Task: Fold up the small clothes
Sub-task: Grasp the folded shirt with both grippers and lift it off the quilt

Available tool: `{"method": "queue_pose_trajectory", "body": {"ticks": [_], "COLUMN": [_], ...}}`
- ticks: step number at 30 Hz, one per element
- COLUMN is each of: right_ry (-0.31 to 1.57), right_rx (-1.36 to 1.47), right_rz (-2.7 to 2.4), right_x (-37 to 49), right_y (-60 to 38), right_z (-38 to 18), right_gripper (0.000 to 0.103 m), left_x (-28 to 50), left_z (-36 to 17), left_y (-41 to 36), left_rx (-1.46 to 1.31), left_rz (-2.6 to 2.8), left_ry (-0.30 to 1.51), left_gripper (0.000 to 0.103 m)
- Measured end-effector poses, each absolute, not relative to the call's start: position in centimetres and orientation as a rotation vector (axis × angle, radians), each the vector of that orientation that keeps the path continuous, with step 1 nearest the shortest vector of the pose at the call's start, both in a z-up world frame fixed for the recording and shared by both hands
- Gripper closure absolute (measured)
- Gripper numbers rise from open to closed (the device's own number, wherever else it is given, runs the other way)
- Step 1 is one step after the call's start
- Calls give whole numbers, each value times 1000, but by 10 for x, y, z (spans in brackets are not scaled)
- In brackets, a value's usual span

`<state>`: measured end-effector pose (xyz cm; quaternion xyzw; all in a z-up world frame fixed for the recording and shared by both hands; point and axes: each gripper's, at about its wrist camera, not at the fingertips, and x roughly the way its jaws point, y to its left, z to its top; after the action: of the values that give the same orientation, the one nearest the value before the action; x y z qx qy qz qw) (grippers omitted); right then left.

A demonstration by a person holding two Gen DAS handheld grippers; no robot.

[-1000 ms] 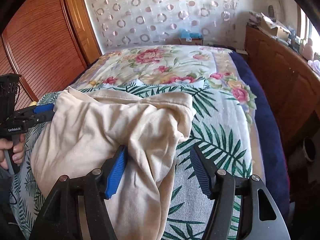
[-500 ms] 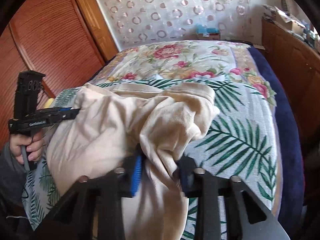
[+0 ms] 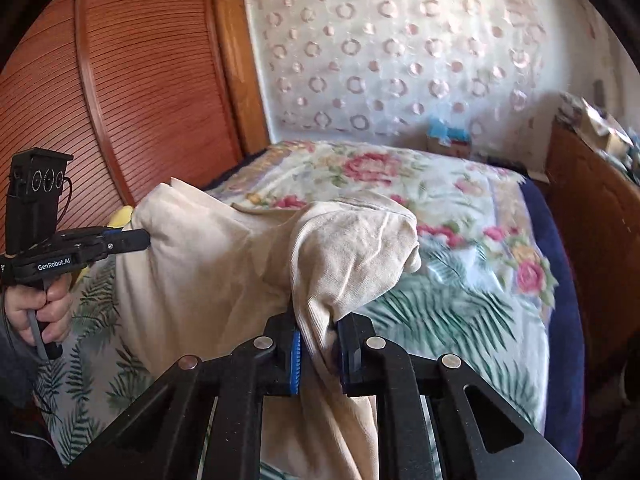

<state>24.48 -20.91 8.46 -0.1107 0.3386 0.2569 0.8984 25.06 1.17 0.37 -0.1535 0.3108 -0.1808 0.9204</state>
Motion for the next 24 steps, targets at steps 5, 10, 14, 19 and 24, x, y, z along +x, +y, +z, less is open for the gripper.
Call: {"method": "queue_pose_trajectory", "body": {"ticks": [5, 10, 14, 19, 24], "right_ry": [654, 625, 665, 670, 686], "right_rx": [-295, -411, -515, -611, -637], "right_rz": [663, 806, 876, 951, 975], "right_x": [269, 312, 346, 376, 400], "right_y": [-150, -68, 3, 66, 98], "right_z": [88, 75, 57, 33, 18], "right_gripper": [89, 89, 90, 90, 90], "left_x": [219, 183, 163, 159, 152], "left_z": [-5, -27, -48, -76, -88], "left_y": [73, 135, 168, 188, 192], "left_rx": [-366, -419, -489, -526, -529], "left_rz": [-216, -13, 91, 175, 190], "left_ry": [602, 604, 606, 651, 671], "left_gripper": [91, 91, 91, 91, 91]}}
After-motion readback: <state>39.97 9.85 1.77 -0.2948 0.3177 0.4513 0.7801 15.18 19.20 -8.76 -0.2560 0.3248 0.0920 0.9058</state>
